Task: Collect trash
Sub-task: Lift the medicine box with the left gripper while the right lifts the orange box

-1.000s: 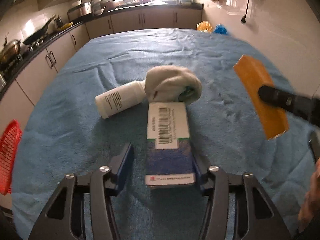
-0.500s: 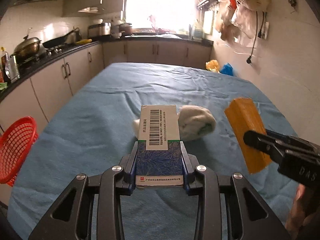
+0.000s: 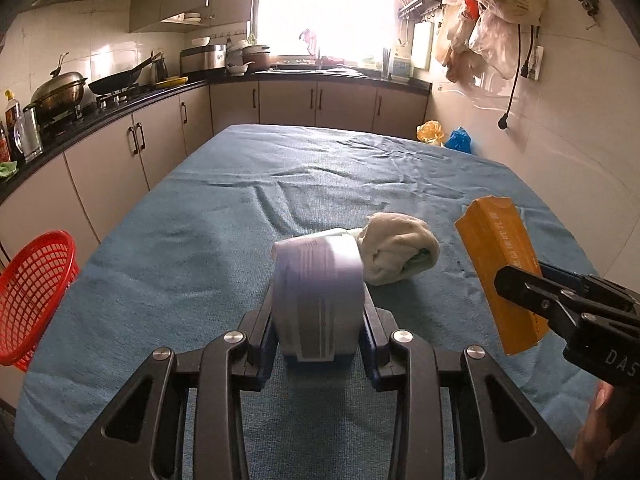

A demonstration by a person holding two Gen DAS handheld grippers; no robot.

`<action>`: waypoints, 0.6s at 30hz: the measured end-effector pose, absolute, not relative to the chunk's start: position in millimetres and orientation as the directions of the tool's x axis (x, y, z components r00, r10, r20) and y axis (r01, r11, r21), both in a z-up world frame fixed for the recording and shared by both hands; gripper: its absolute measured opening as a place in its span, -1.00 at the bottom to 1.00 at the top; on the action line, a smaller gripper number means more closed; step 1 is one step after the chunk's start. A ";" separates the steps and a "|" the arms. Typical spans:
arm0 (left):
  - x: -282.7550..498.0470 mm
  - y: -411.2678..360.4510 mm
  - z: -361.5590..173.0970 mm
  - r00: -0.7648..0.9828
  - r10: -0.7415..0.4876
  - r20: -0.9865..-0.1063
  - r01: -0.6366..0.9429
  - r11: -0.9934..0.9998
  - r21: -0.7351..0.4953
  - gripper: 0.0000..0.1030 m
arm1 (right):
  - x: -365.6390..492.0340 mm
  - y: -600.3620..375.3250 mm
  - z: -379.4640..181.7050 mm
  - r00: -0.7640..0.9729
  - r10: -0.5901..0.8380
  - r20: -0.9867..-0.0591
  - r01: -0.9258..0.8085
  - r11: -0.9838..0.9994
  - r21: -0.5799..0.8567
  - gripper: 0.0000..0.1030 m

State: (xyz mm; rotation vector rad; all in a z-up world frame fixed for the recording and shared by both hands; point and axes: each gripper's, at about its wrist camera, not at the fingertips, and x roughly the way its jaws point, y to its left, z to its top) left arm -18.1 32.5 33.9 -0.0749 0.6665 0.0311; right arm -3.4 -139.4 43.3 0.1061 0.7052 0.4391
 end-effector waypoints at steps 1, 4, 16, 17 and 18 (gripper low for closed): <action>-18.3 32.6 33.7 0.786 0.005 -0.618 -0.054 0.997 -0.060 -0.35 | -3.7 -139.7 43.3 0.675 0.425 -0.603 -0.355 0.904 0.240 -0.02; -18.6 32.6 33.3 0.786 0.005 -0.619 -0.053 0.997 -0.059 -0.35 | -3.8 -139.8 43.6 0.675 0.428 -0.601 -0.358 0.902 0.240 -0.02; -13.6 40.6 28.7 0.765 -0.020 -0.644 -0.058 0.993 -0.100 -0.35 | -4.4 -140.2 44.3 0.677 0.427 -0.600 -0.358 0.903 0.238 -0.02; -12.4 41.7 27.4 0.759 -0.026 -0.651 -0.058 0.993 -0.107 -0.35 | -4.3 -140.3 44.3 0.677 0.428 -0.599 -0.359 0.902 0.239 -0.02; -11.7 43.4 26.6 0.756 -0.032 -0.654 -0.059 0.991 -0.117 -0.35 | -4.3 -140.3 44.4 0.677 0.428 -0.599 -0.359 0.902 0.239 -0.02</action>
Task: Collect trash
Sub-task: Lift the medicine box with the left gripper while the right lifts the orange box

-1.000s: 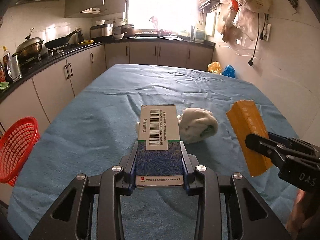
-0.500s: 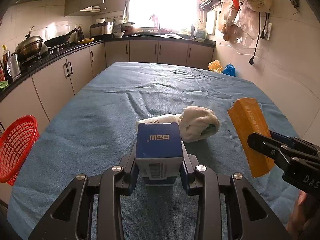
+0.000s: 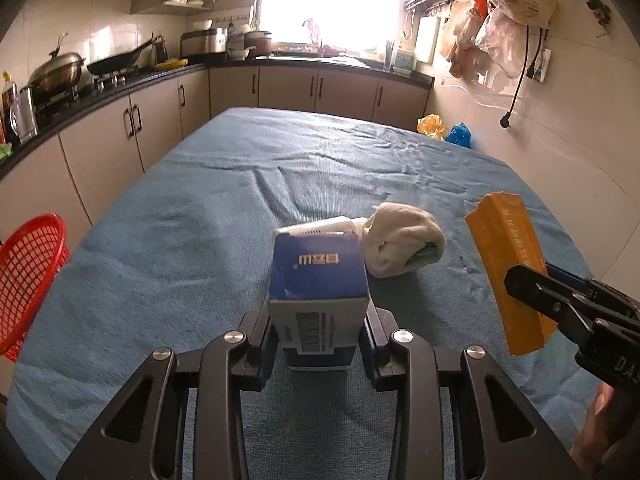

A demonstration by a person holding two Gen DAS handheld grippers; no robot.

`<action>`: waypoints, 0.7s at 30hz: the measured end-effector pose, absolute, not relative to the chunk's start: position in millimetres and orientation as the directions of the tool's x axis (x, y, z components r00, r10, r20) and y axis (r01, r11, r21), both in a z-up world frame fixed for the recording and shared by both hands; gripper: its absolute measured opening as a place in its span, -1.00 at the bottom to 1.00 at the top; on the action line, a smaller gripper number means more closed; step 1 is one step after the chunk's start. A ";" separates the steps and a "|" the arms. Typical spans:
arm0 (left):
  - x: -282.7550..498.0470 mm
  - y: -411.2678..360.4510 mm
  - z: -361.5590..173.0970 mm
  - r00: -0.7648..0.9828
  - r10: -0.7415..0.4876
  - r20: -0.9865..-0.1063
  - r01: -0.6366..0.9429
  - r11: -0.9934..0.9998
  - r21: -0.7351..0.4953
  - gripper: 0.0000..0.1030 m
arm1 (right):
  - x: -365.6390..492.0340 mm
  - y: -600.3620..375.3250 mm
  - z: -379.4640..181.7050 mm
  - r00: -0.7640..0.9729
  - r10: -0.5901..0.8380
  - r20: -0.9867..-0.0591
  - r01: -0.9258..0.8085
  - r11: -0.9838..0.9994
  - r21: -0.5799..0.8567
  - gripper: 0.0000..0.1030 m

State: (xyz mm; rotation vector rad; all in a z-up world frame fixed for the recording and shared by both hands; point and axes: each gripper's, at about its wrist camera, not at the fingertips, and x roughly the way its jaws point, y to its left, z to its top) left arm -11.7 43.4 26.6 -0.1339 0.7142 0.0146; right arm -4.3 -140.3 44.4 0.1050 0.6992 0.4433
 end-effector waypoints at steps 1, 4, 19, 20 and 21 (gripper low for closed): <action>-12.0 43.8 26.7 0.757 -0.034 -0.653 -0.060 0.991 -0.121 -0.35 | -4.4 -140.2 44.6 0.677 0.429 -0.598 -0.360 0.902 0.239 -0.02; -12.3 44.1 27.2 0.760 -0.033 -0.649 -0.061 0.991 -0.122 -0.36 | -6.9 -140.0 46.2 0.682 0.432 -0.591 -0.362 0.901 0.240 -0.02; -18.7 40.1 33.6 0.789 -0.006 -0.614 -0.076 0.991 -0.108 -0.36 | -14.2 -142.0 49.8 0.689 0.450 -0.568 -0.378 0.892 0.247 -0.02; -18.7 40.3 33.7 0.789 -0.006 -0.614 -0.077 0.991 -0.108 -0.36 | -14.2 -141.9 49.8 0.689 0.449 -0.569 -0.378 0.892 0.247 -0.02; -18.9 40.5 34.5 0.790 -0.006 -0.614 -0.077 0.991 -0.108 -0.36 | -14.2 -141.8 49.6 0.689 0.449 -0.569 -0.378 0.892 0.246 -0.02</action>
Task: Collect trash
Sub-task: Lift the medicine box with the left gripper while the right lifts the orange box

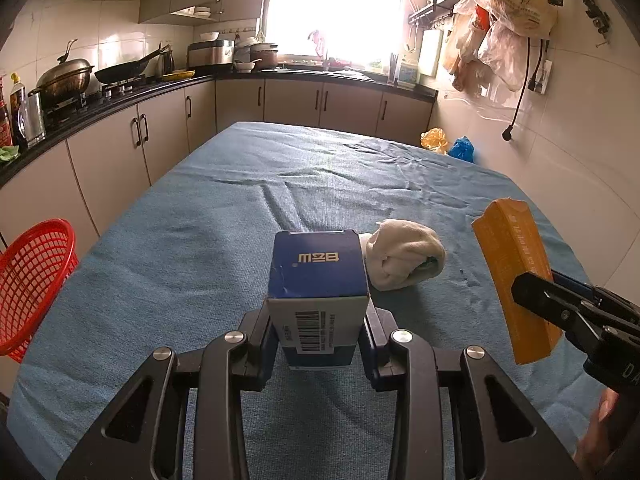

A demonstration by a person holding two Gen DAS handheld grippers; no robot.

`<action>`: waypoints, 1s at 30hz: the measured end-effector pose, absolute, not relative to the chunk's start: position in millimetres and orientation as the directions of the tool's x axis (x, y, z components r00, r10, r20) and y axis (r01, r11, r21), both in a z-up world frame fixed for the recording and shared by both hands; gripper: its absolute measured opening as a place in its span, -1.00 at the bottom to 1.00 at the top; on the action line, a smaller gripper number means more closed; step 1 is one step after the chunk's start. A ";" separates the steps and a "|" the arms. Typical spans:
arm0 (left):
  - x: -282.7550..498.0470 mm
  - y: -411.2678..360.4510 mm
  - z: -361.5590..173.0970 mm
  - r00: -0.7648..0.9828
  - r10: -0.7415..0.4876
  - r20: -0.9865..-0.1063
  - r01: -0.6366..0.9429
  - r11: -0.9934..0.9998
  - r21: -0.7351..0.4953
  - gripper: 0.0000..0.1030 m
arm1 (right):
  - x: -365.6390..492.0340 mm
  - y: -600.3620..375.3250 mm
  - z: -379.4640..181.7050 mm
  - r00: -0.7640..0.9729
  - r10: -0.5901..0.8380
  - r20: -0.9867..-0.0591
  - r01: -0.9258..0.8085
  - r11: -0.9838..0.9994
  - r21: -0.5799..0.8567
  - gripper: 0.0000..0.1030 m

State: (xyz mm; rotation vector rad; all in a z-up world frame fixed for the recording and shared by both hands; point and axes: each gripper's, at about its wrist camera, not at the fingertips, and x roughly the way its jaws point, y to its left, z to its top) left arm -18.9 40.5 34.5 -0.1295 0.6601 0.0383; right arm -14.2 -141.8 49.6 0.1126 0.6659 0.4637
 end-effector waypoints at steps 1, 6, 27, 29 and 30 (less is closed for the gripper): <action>-18.4 40.0 34.4 0.790 -0.005 -0.614 -0.076 0.991 -0.107 -0.36 | -14.9 -141.2 49.5 0.688 0.449 -0.570 -0.378 0.892 0.246 -0.02; -18.5 40.6 34.7 0.790 -0.005 -0.613 -0.076 0.991 -0.106 -0.36 | -15.2 -140.6 49.1 0.687 0.449 -0.572 -0.381 0.892 0.242 -0.02; -20.8 39.5 40.6 0.802 0.017 -0.597 -0.084 0.993 -0.084 -0.36 | -15.2 -138.7 51.9 0.691 0.452 -0.565 -0.386 0.891 0.240 -0.02; -21.0 38.4 40.3 0.802 0.023 -0.597 -0.087 0.993 -0.079 -0.36 | -15.2 -138.5 52.7 0.694 0.448 -0.564 -0.384 0.892 0.237 -0.02; -20.6 38.6 40.9 0.803 0.028 -0.596 -0.091 0.993 -0.076 -0.36 | -14.4 -138.8 53.5 0.696 0.446 -0.563 -0.382 0.893 0.237 -0.02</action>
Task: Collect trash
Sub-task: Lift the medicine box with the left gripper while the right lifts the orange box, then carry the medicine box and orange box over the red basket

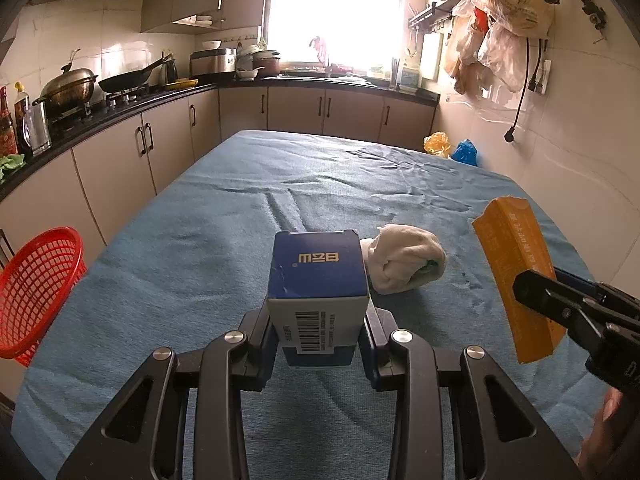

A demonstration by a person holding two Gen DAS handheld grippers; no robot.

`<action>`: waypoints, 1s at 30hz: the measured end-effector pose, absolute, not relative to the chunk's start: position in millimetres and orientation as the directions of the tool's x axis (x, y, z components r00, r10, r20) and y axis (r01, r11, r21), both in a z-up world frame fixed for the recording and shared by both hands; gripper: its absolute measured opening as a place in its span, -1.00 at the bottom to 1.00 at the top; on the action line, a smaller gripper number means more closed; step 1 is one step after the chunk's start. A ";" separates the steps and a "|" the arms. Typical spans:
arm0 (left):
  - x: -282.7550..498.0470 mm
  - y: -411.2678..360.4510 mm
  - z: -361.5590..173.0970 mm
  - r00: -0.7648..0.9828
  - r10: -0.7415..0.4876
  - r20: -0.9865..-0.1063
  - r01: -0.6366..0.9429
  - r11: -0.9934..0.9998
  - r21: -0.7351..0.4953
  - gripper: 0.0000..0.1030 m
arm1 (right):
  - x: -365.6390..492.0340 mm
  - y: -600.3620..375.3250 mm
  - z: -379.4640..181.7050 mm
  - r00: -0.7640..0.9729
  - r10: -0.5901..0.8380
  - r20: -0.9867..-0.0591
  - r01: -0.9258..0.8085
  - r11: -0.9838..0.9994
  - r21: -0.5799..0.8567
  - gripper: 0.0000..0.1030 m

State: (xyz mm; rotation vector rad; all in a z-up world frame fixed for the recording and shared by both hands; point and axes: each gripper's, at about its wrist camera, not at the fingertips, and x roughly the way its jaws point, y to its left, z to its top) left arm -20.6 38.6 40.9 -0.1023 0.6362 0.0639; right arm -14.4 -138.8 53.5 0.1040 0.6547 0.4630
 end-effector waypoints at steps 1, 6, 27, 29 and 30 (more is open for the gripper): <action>-20.9 38.3 41.3 0.803 0.031 -0.595 -0.093 0.993 -0.074 -0.36 | -13.5 -139.7 54.5 0.698 0.444 -0.561 -0.378 0.895 0.238 -0.02; -24.9 39.1 45.5 0.809 0.052 -0.585 -0.108 0.992 -0.060 -0.36 | -9.7 -147.5 58.3 0.707 0.439 -0.555 -0.346 0.898 0.271 -0.02; -68.4 116.6 73.1 0.833 0.097 -0.545 -0.195 0.973 -0.124 -0.36 | -24.5 -76.0 77.5 0.614 0.548 -0.568 -0.446 0.835 0.323 -0.02; -72.9 133.0 76.0 0.834 0.111 -0.541 -0.219 0.966 -0.140 -0.36 | -24.6 -62.9 79.6 0.603 0.556 -0.573 -0.464 0.828 0.315 -0.02; -75.9 141.1 77.3 0.834 0.119 -0.538 -0.232 0.962 -0.147 -0.36 | -25.4 -55.2 80.9 0.597 0.560 -0.575 -0.475 0.824 0.310 -0.02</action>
